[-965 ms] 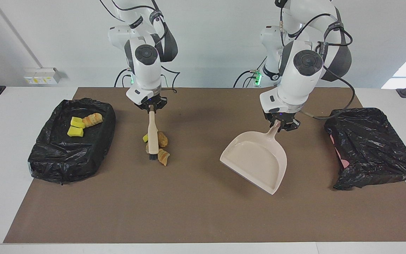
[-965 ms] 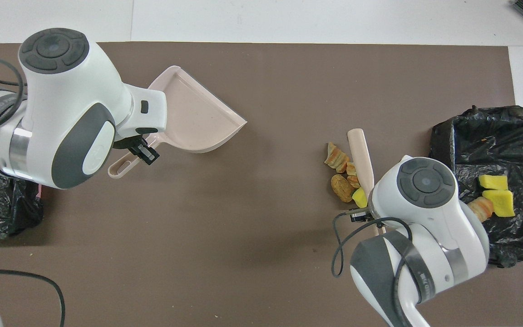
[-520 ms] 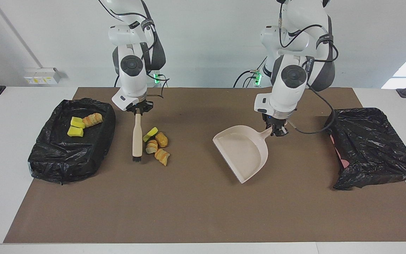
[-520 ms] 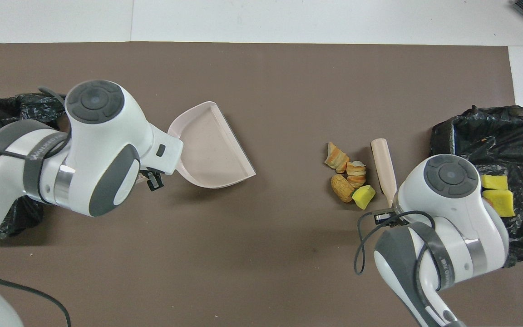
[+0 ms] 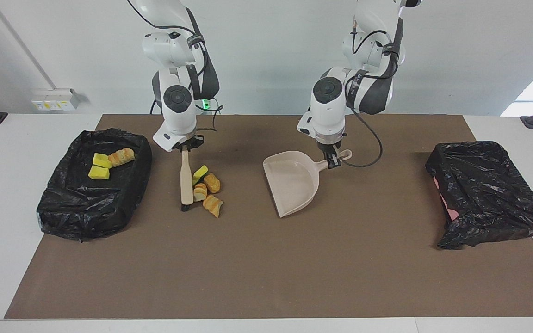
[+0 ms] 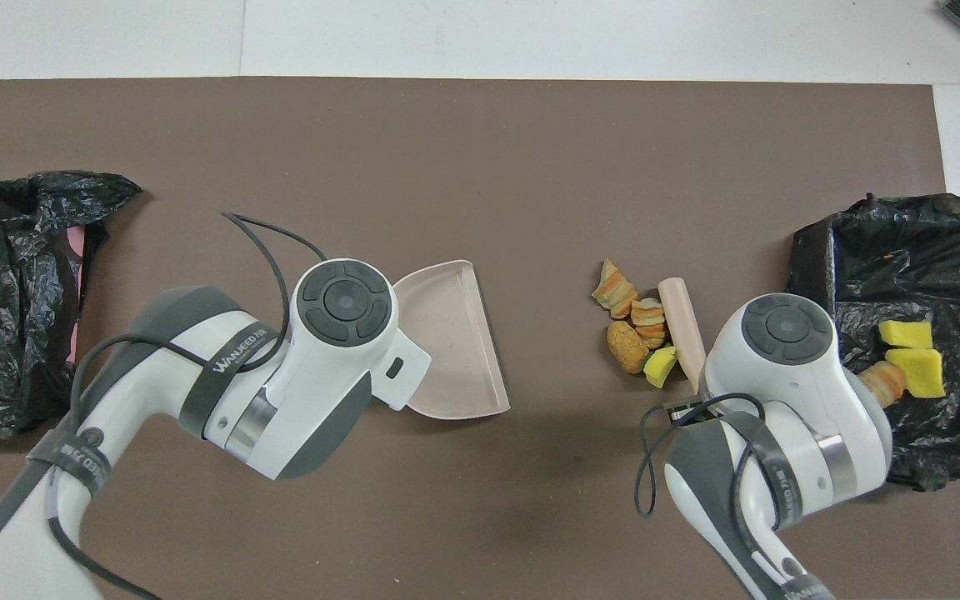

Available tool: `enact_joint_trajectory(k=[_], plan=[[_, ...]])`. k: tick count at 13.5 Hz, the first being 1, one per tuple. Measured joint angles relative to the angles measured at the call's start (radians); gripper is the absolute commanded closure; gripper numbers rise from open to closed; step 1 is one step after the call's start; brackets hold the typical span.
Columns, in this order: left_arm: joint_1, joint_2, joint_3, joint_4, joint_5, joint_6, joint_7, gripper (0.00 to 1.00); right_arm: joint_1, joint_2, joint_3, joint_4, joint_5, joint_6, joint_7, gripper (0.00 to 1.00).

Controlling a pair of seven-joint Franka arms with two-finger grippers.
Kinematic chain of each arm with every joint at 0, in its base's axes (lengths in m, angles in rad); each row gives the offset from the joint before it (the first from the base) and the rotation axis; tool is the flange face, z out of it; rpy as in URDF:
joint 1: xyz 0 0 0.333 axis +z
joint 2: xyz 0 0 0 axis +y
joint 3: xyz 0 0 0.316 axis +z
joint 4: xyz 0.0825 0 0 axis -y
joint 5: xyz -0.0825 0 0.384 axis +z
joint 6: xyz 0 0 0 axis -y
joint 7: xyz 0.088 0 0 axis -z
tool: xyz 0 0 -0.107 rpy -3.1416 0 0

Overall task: Sweep and dump trash in bin
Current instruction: 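Sweep the bread chunks toward the dustpan with the right gripper's brush, then push the bread chunks into the dustpan with the right gripper's brush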

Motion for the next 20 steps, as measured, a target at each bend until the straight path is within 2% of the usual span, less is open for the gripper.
enact_joint_trajectory(k=[8,13,18,20], plan=[[-0.108,-0.001,-0.001,-0.049,0.041,0.085,-0.113,1.00,0.150,0.042,0.003,0.002,0.312,0.111,0.002,1.00],[-0.131,-0.001,0.004,-0.101,0.046,0.174,-0.144,1.00,0.278,0.080,0.004,0.050,0.382,0.143,0.068,1.00],[-0.127,0.001,0.006,-0.105,0.046,0.211,-0.143,1.00,0.249,0.058,-0.005,0.176,0.402,-0.051,0.064,1.00],[-0.118,0.003,0.009,-0.105,0.045,0.213,-0.143,1.00,0.229,0.024,-0.008,0.196,0.352,-0.106,0.046,1.00]])
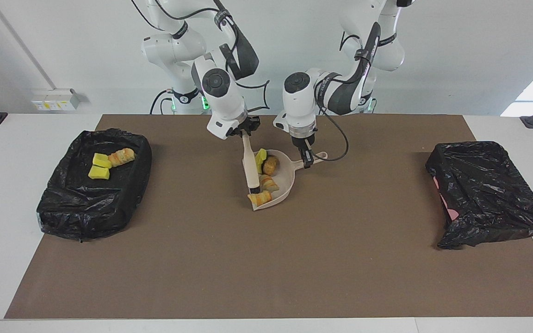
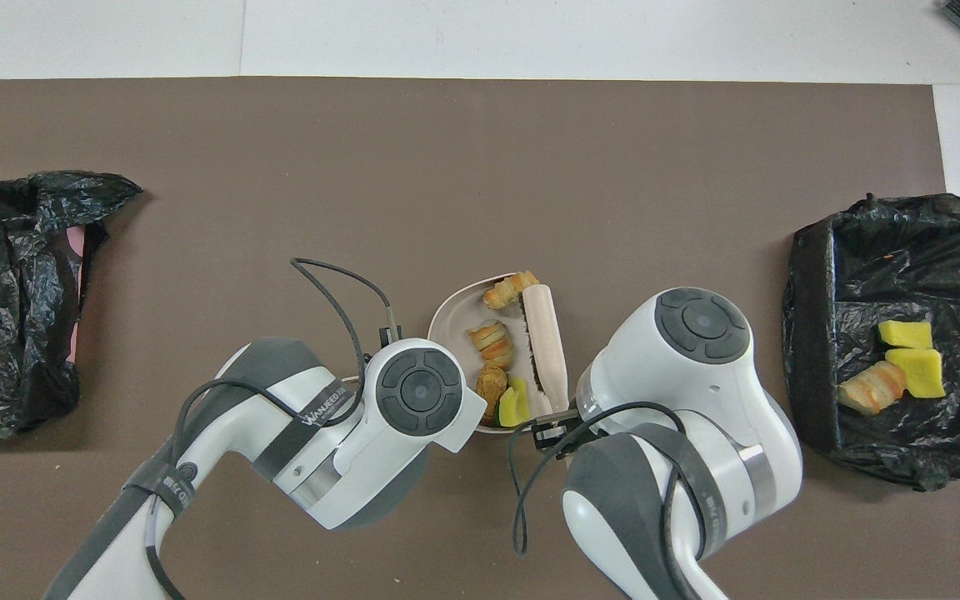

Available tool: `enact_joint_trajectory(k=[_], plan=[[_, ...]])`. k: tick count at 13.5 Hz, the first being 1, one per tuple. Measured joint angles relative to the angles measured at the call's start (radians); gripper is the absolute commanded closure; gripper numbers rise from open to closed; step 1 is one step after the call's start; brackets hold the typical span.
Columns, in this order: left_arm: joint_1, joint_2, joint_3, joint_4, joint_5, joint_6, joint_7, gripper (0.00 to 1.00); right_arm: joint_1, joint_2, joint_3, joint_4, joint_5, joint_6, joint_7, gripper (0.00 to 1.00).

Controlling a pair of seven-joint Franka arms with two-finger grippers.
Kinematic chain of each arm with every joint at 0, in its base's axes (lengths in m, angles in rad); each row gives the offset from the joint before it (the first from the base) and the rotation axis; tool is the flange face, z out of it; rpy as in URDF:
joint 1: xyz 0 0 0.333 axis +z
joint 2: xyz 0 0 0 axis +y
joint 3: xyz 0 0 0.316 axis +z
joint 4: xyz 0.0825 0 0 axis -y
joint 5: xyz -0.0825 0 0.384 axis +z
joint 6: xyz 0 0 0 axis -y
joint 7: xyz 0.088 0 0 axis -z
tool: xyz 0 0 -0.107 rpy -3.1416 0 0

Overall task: Sweep and dump trash in bin
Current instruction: 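Push the bread chunks into the dustpan with the right gripper's brush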

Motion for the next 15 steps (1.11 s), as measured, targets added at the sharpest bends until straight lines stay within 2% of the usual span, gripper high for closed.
enact_joint_trajectory(k=[5,9,12,15], plan=[[0.034,0.003,0.002,-0.004,0.000,0.030,0.005,1.00,-0.003,0.002,0.002,0.003,-0.171,0.001,-0.073,1.00],[0.084,0.015,0.002,-0.015,-0.017,0.100,0.046,1.00,-0.080,0.085,-0.002,0.071,-0.278,0.025,-0.190,1.00],[0.090,0.017,0.002,-0.015,-0.026,0.107,0.073,1.00,-0.082,0.182,0.000,0.104,-0.286,0.068,-0.206,1.00],[0.095,0.017,0.001,-0.015,-0.027,0.112,0.091,1.00,-0.018,0.211,0.006,0.112,-0.190,0.072,-0.165,1.00]])
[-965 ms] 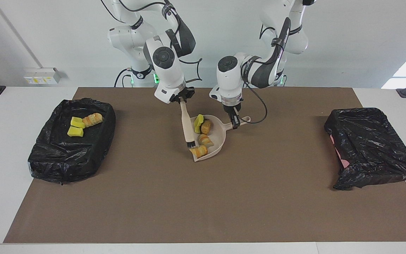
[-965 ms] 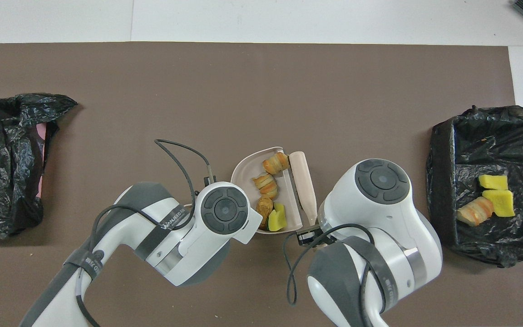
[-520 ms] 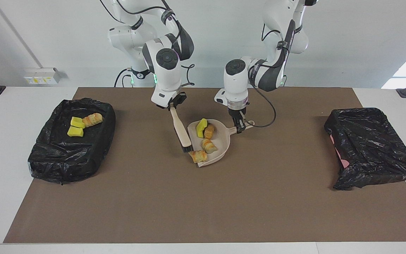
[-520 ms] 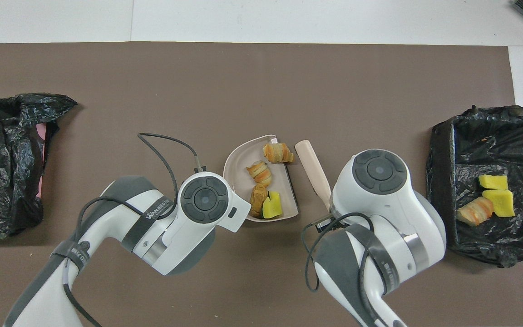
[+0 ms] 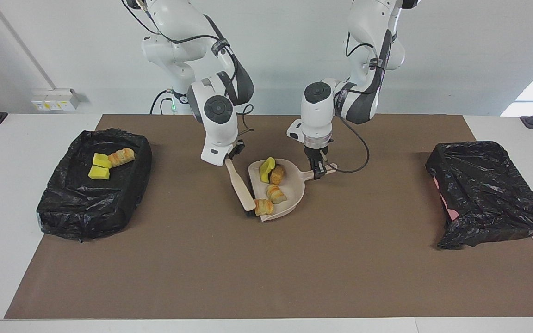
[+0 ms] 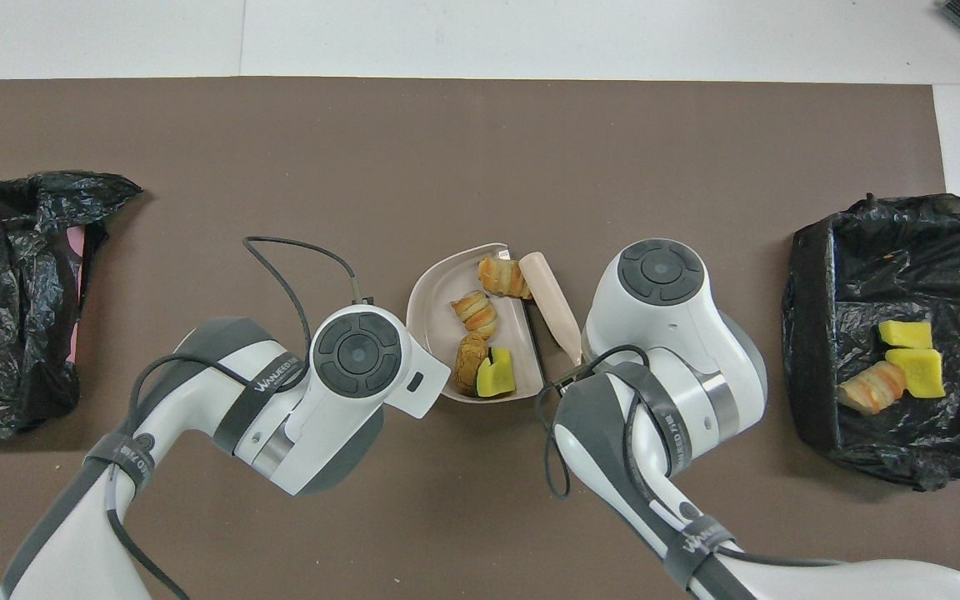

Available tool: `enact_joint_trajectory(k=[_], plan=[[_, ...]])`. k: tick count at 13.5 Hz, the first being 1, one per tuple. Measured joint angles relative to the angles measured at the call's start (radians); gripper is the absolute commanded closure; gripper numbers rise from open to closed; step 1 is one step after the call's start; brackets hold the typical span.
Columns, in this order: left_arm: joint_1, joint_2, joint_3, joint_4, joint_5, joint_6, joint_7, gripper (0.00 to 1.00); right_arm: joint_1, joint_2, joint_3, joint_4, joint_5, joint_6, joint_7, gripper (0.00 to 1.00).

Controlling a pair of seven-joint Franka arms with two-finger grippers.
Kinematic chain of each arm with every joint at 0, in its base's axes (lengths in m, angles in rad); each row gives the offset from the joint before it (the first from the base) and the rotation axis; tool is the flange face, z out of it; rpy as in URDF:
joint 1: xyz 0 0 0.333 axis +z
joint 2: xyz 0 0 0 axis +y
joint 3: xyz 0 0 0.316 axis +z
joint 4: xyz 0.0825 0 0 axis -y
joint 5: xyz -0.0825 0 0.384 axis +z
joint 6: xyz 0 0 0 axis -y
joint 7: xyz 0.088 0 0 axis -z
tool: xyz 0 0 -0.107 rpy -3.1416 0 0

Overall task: Sweep and dump trash in bin
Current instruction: 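Push the bread chunks into the dustpan with the right gripper's brush, then carry the loaded dustpan with the left gripper to the nearby black bag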

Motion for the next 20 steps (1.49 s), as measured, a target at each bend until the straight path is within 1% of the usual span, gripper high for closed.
enact_joint_trajectory(k=[1,3,5,8,10,11,14,16,18,20], plan=[[0.003,0.000,0.000,0.000,-0.001,0.001,0.006,1.00,0.012,-0.003,0.002,0.008,0.037,-0.002,0.010,1.00],[0.005,0.000,0.000,0.000,-0.006,0.002,0.013,1.00,0.010,-0.027,0.000,0.027,0.050,-0.041,0.015,1.00],[0.013,0.001,0.000,0.000,-0.027,0.004,0.034,1.00,-0.013,-0.083,-0.005,0.033,0.050,-0.107,0.023,1.00],[0.062,0.001,0.003,0.003,-0.101,0.005,0.142,1.00,-0.038,-0.170,-0.006,0.020,0.050,-0.223,0.158,1.00],[0.117,0.001,0.005,0.023,-0.143,-0.001,0.228,1.00,-0.022,-0.229,-0.001,-0.006,0.050,-0.273,0.267,1.00],[0.147,0.000,0.006,0.046,-0.157,-0.021,0.268,1.00,-0.004,-0.255,0.001,-0.027,0.054,-0.280,0.311,1.00],[0.208,-0.002,0.008,0.152,-0.172,-0.145,0.342,1.00,0.099,-0.315,0.005,-0.103,0.134,-0.242,0.442,1.00],[0.214,-0.014,0.010,0.207,-0.173,-0.214,0.346,1.00,0.187,-0.333,0.009,-0.136,0.162,-0.202,0.538,1.00],[0.220,-0.032,0.016,0.235,-0.173,-0.252,0.346,1.00,0.269,-0.327,0.012,-0.179,0.167,-0.096,0.628,1.00],[0.253,-0.042,0.018,0.275,-0.173,-0.311,0.383,1.00,0.330,-0.298,0.014,-0.220,0.168,-0.016,0.674,1.00]])
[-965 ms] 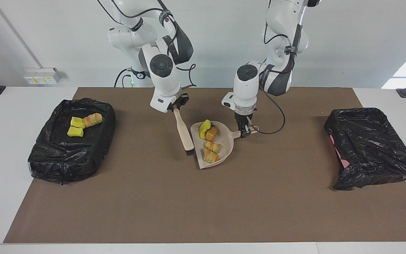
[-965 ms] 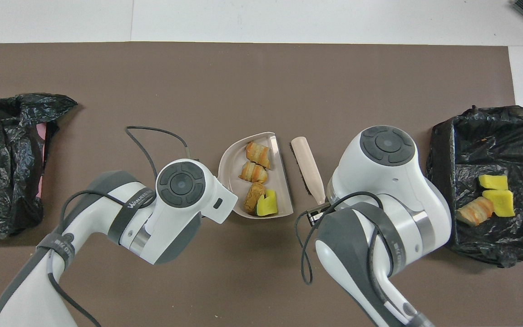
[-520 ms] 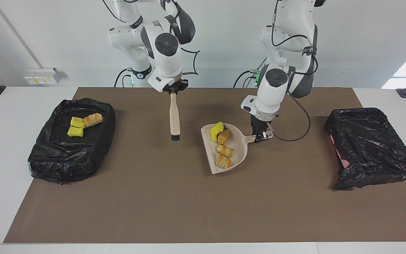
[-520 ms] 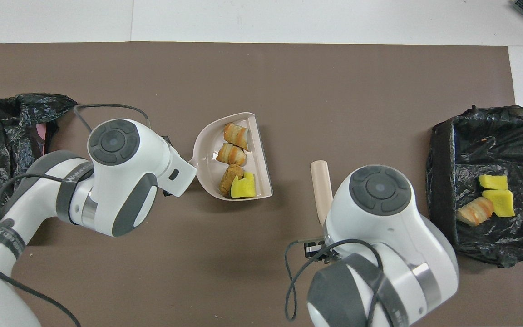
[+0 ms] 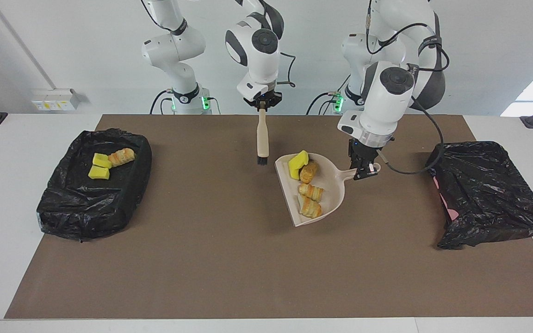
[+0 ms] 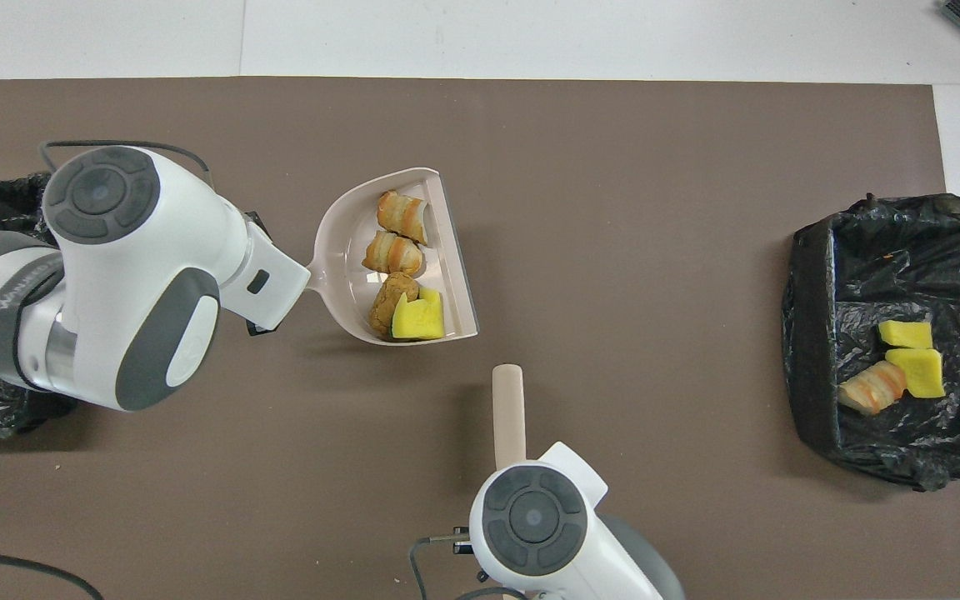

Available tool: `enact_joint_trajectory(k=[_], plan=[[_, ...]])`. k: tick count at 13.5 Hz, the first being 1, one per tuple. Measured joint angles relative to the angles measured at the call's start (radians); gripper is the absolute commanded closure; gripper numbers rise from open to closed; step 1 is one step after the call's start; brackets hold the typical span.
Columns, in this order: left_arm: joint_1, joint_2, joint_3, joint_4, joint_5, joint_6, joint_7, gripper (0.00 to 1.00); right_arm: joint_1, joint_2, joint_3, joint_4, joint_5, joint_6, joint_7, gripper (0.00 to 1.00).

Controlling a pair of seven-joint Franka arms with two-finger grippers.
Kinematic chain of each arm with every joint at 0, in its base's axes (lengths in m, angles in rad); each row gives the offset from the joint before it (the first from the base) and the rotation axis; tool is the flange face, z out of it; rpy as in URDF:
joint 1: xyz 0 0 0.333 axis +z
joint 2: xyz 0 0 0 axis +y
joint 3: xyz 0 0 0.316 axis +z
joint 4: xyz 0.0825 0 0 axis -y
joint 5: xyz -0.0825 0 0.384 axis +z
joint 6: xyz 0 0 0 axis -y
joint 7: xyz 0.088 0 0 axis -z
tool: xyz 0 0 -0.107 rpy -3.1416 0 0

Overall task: Sweep and dump trash in bin
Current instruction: 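Carry the loaded dustpan with the left gripper to the nearby black bag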

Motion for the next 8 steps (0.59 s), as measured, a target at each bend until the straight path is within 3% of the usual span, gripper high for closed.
enact_joint_trajectory(k=[4,7,8], plan=[[0.117,-0.002,0.004,0.103,0.000,-0.107,0.128,1.00,0.060,0.073,-0.001,-0.049,0.001,0.128,0.019,1.00],[0.188,-0.002,0.005,0.126,0.000,-0.120,0.218,1.00,0.082,0.107,-0.001,-0.055,0.001,0.165,0.031,1.00],[0.215,-0.002,0.006,0.126,0.000,-0.120,0.255,1.00,0.082,0.107,-0.002,-0.057,0.001,0.171,0.031,0.94]])
